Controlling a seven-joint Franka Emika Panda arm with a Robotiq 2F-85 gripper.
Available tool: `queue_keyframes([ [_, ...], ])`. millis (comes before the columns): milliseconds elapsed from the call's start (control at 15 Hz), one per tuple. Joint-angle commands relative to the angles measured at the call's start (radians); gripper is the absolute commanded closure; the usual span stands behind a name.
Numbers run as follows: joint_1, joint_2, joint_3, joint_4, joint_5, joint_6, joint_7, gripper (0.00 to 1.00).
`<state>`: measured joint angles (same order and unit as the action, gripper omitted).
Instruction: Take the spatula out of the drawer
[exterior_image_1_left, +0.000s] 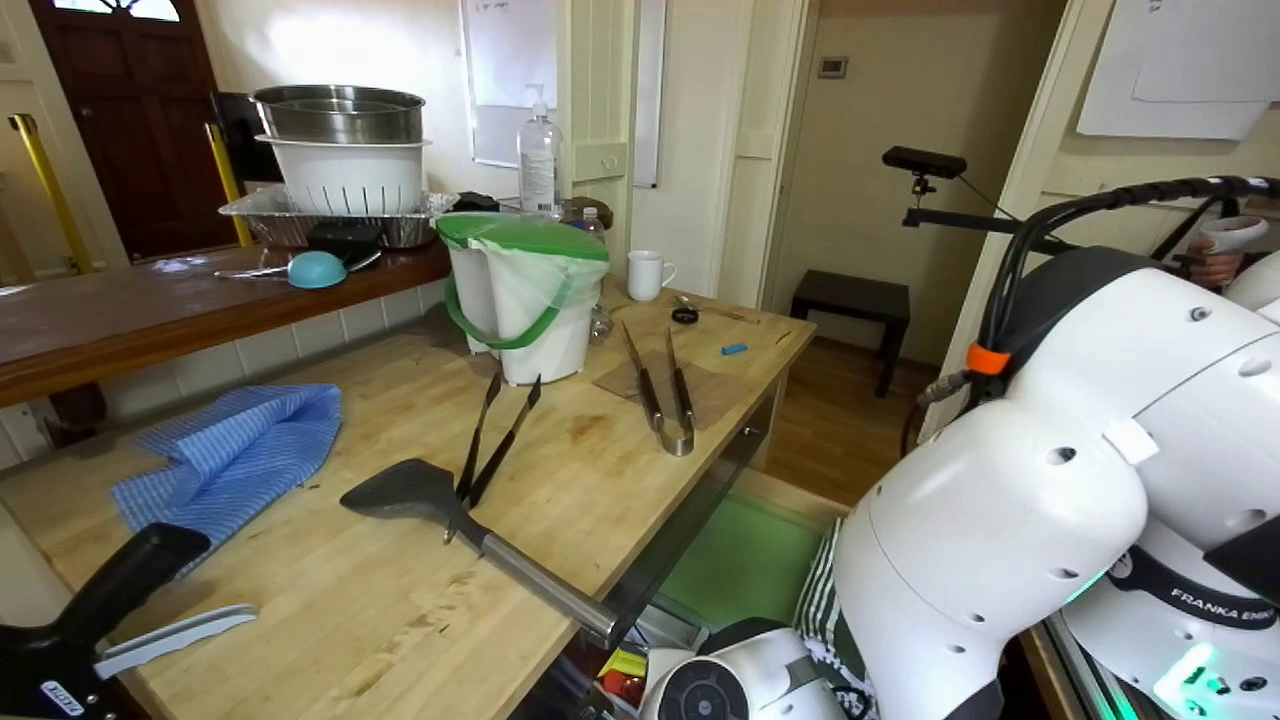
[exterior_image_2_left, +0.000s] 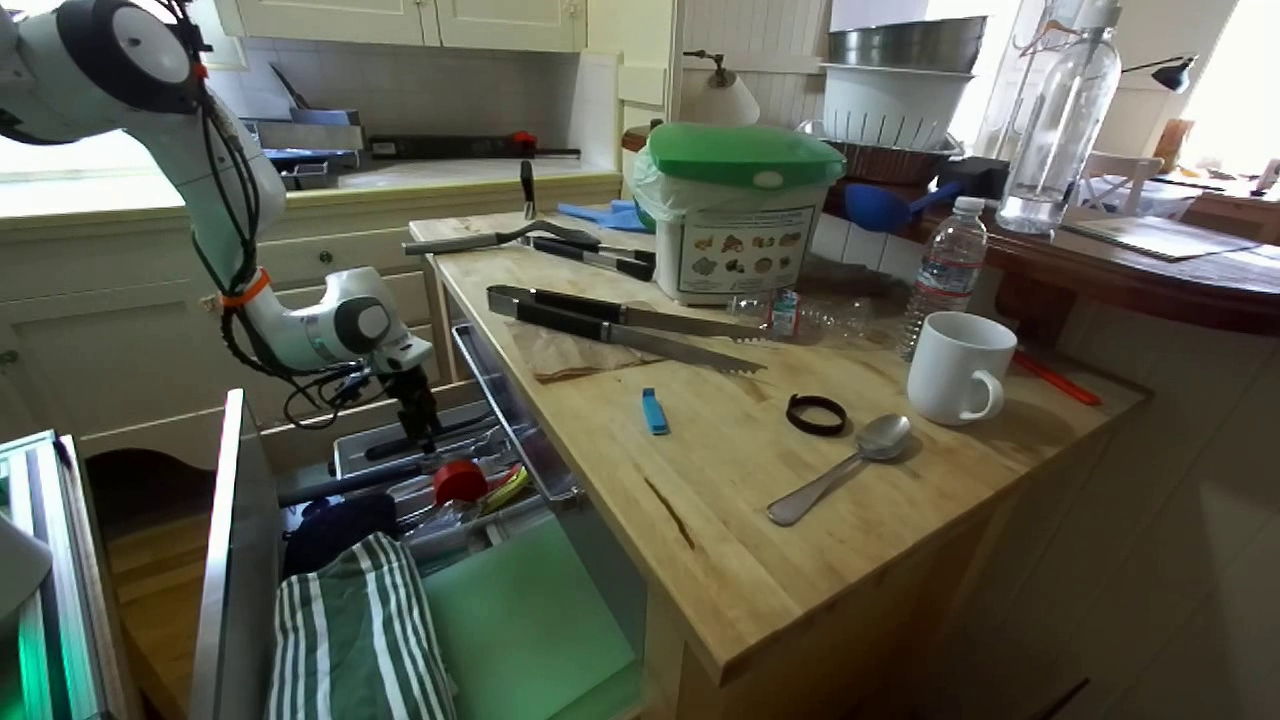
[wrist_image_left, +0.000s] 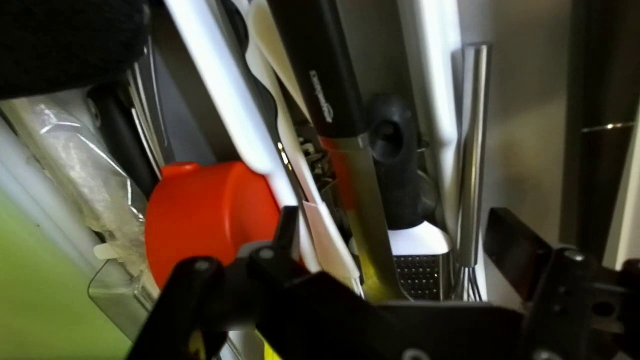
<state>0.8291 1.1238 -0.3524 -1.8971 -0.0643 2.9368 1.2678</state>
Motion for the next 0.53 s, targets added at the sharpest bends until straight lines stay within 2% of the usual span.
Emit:
queue_keyframes([
  [0,-0.052,0.05,0.032,0.094,0.031,-0.033,-0.057,0.05],
  [467,-0.102,0.091,0.05,0.109,0.052,-0.021,-0.072,0.02],
])
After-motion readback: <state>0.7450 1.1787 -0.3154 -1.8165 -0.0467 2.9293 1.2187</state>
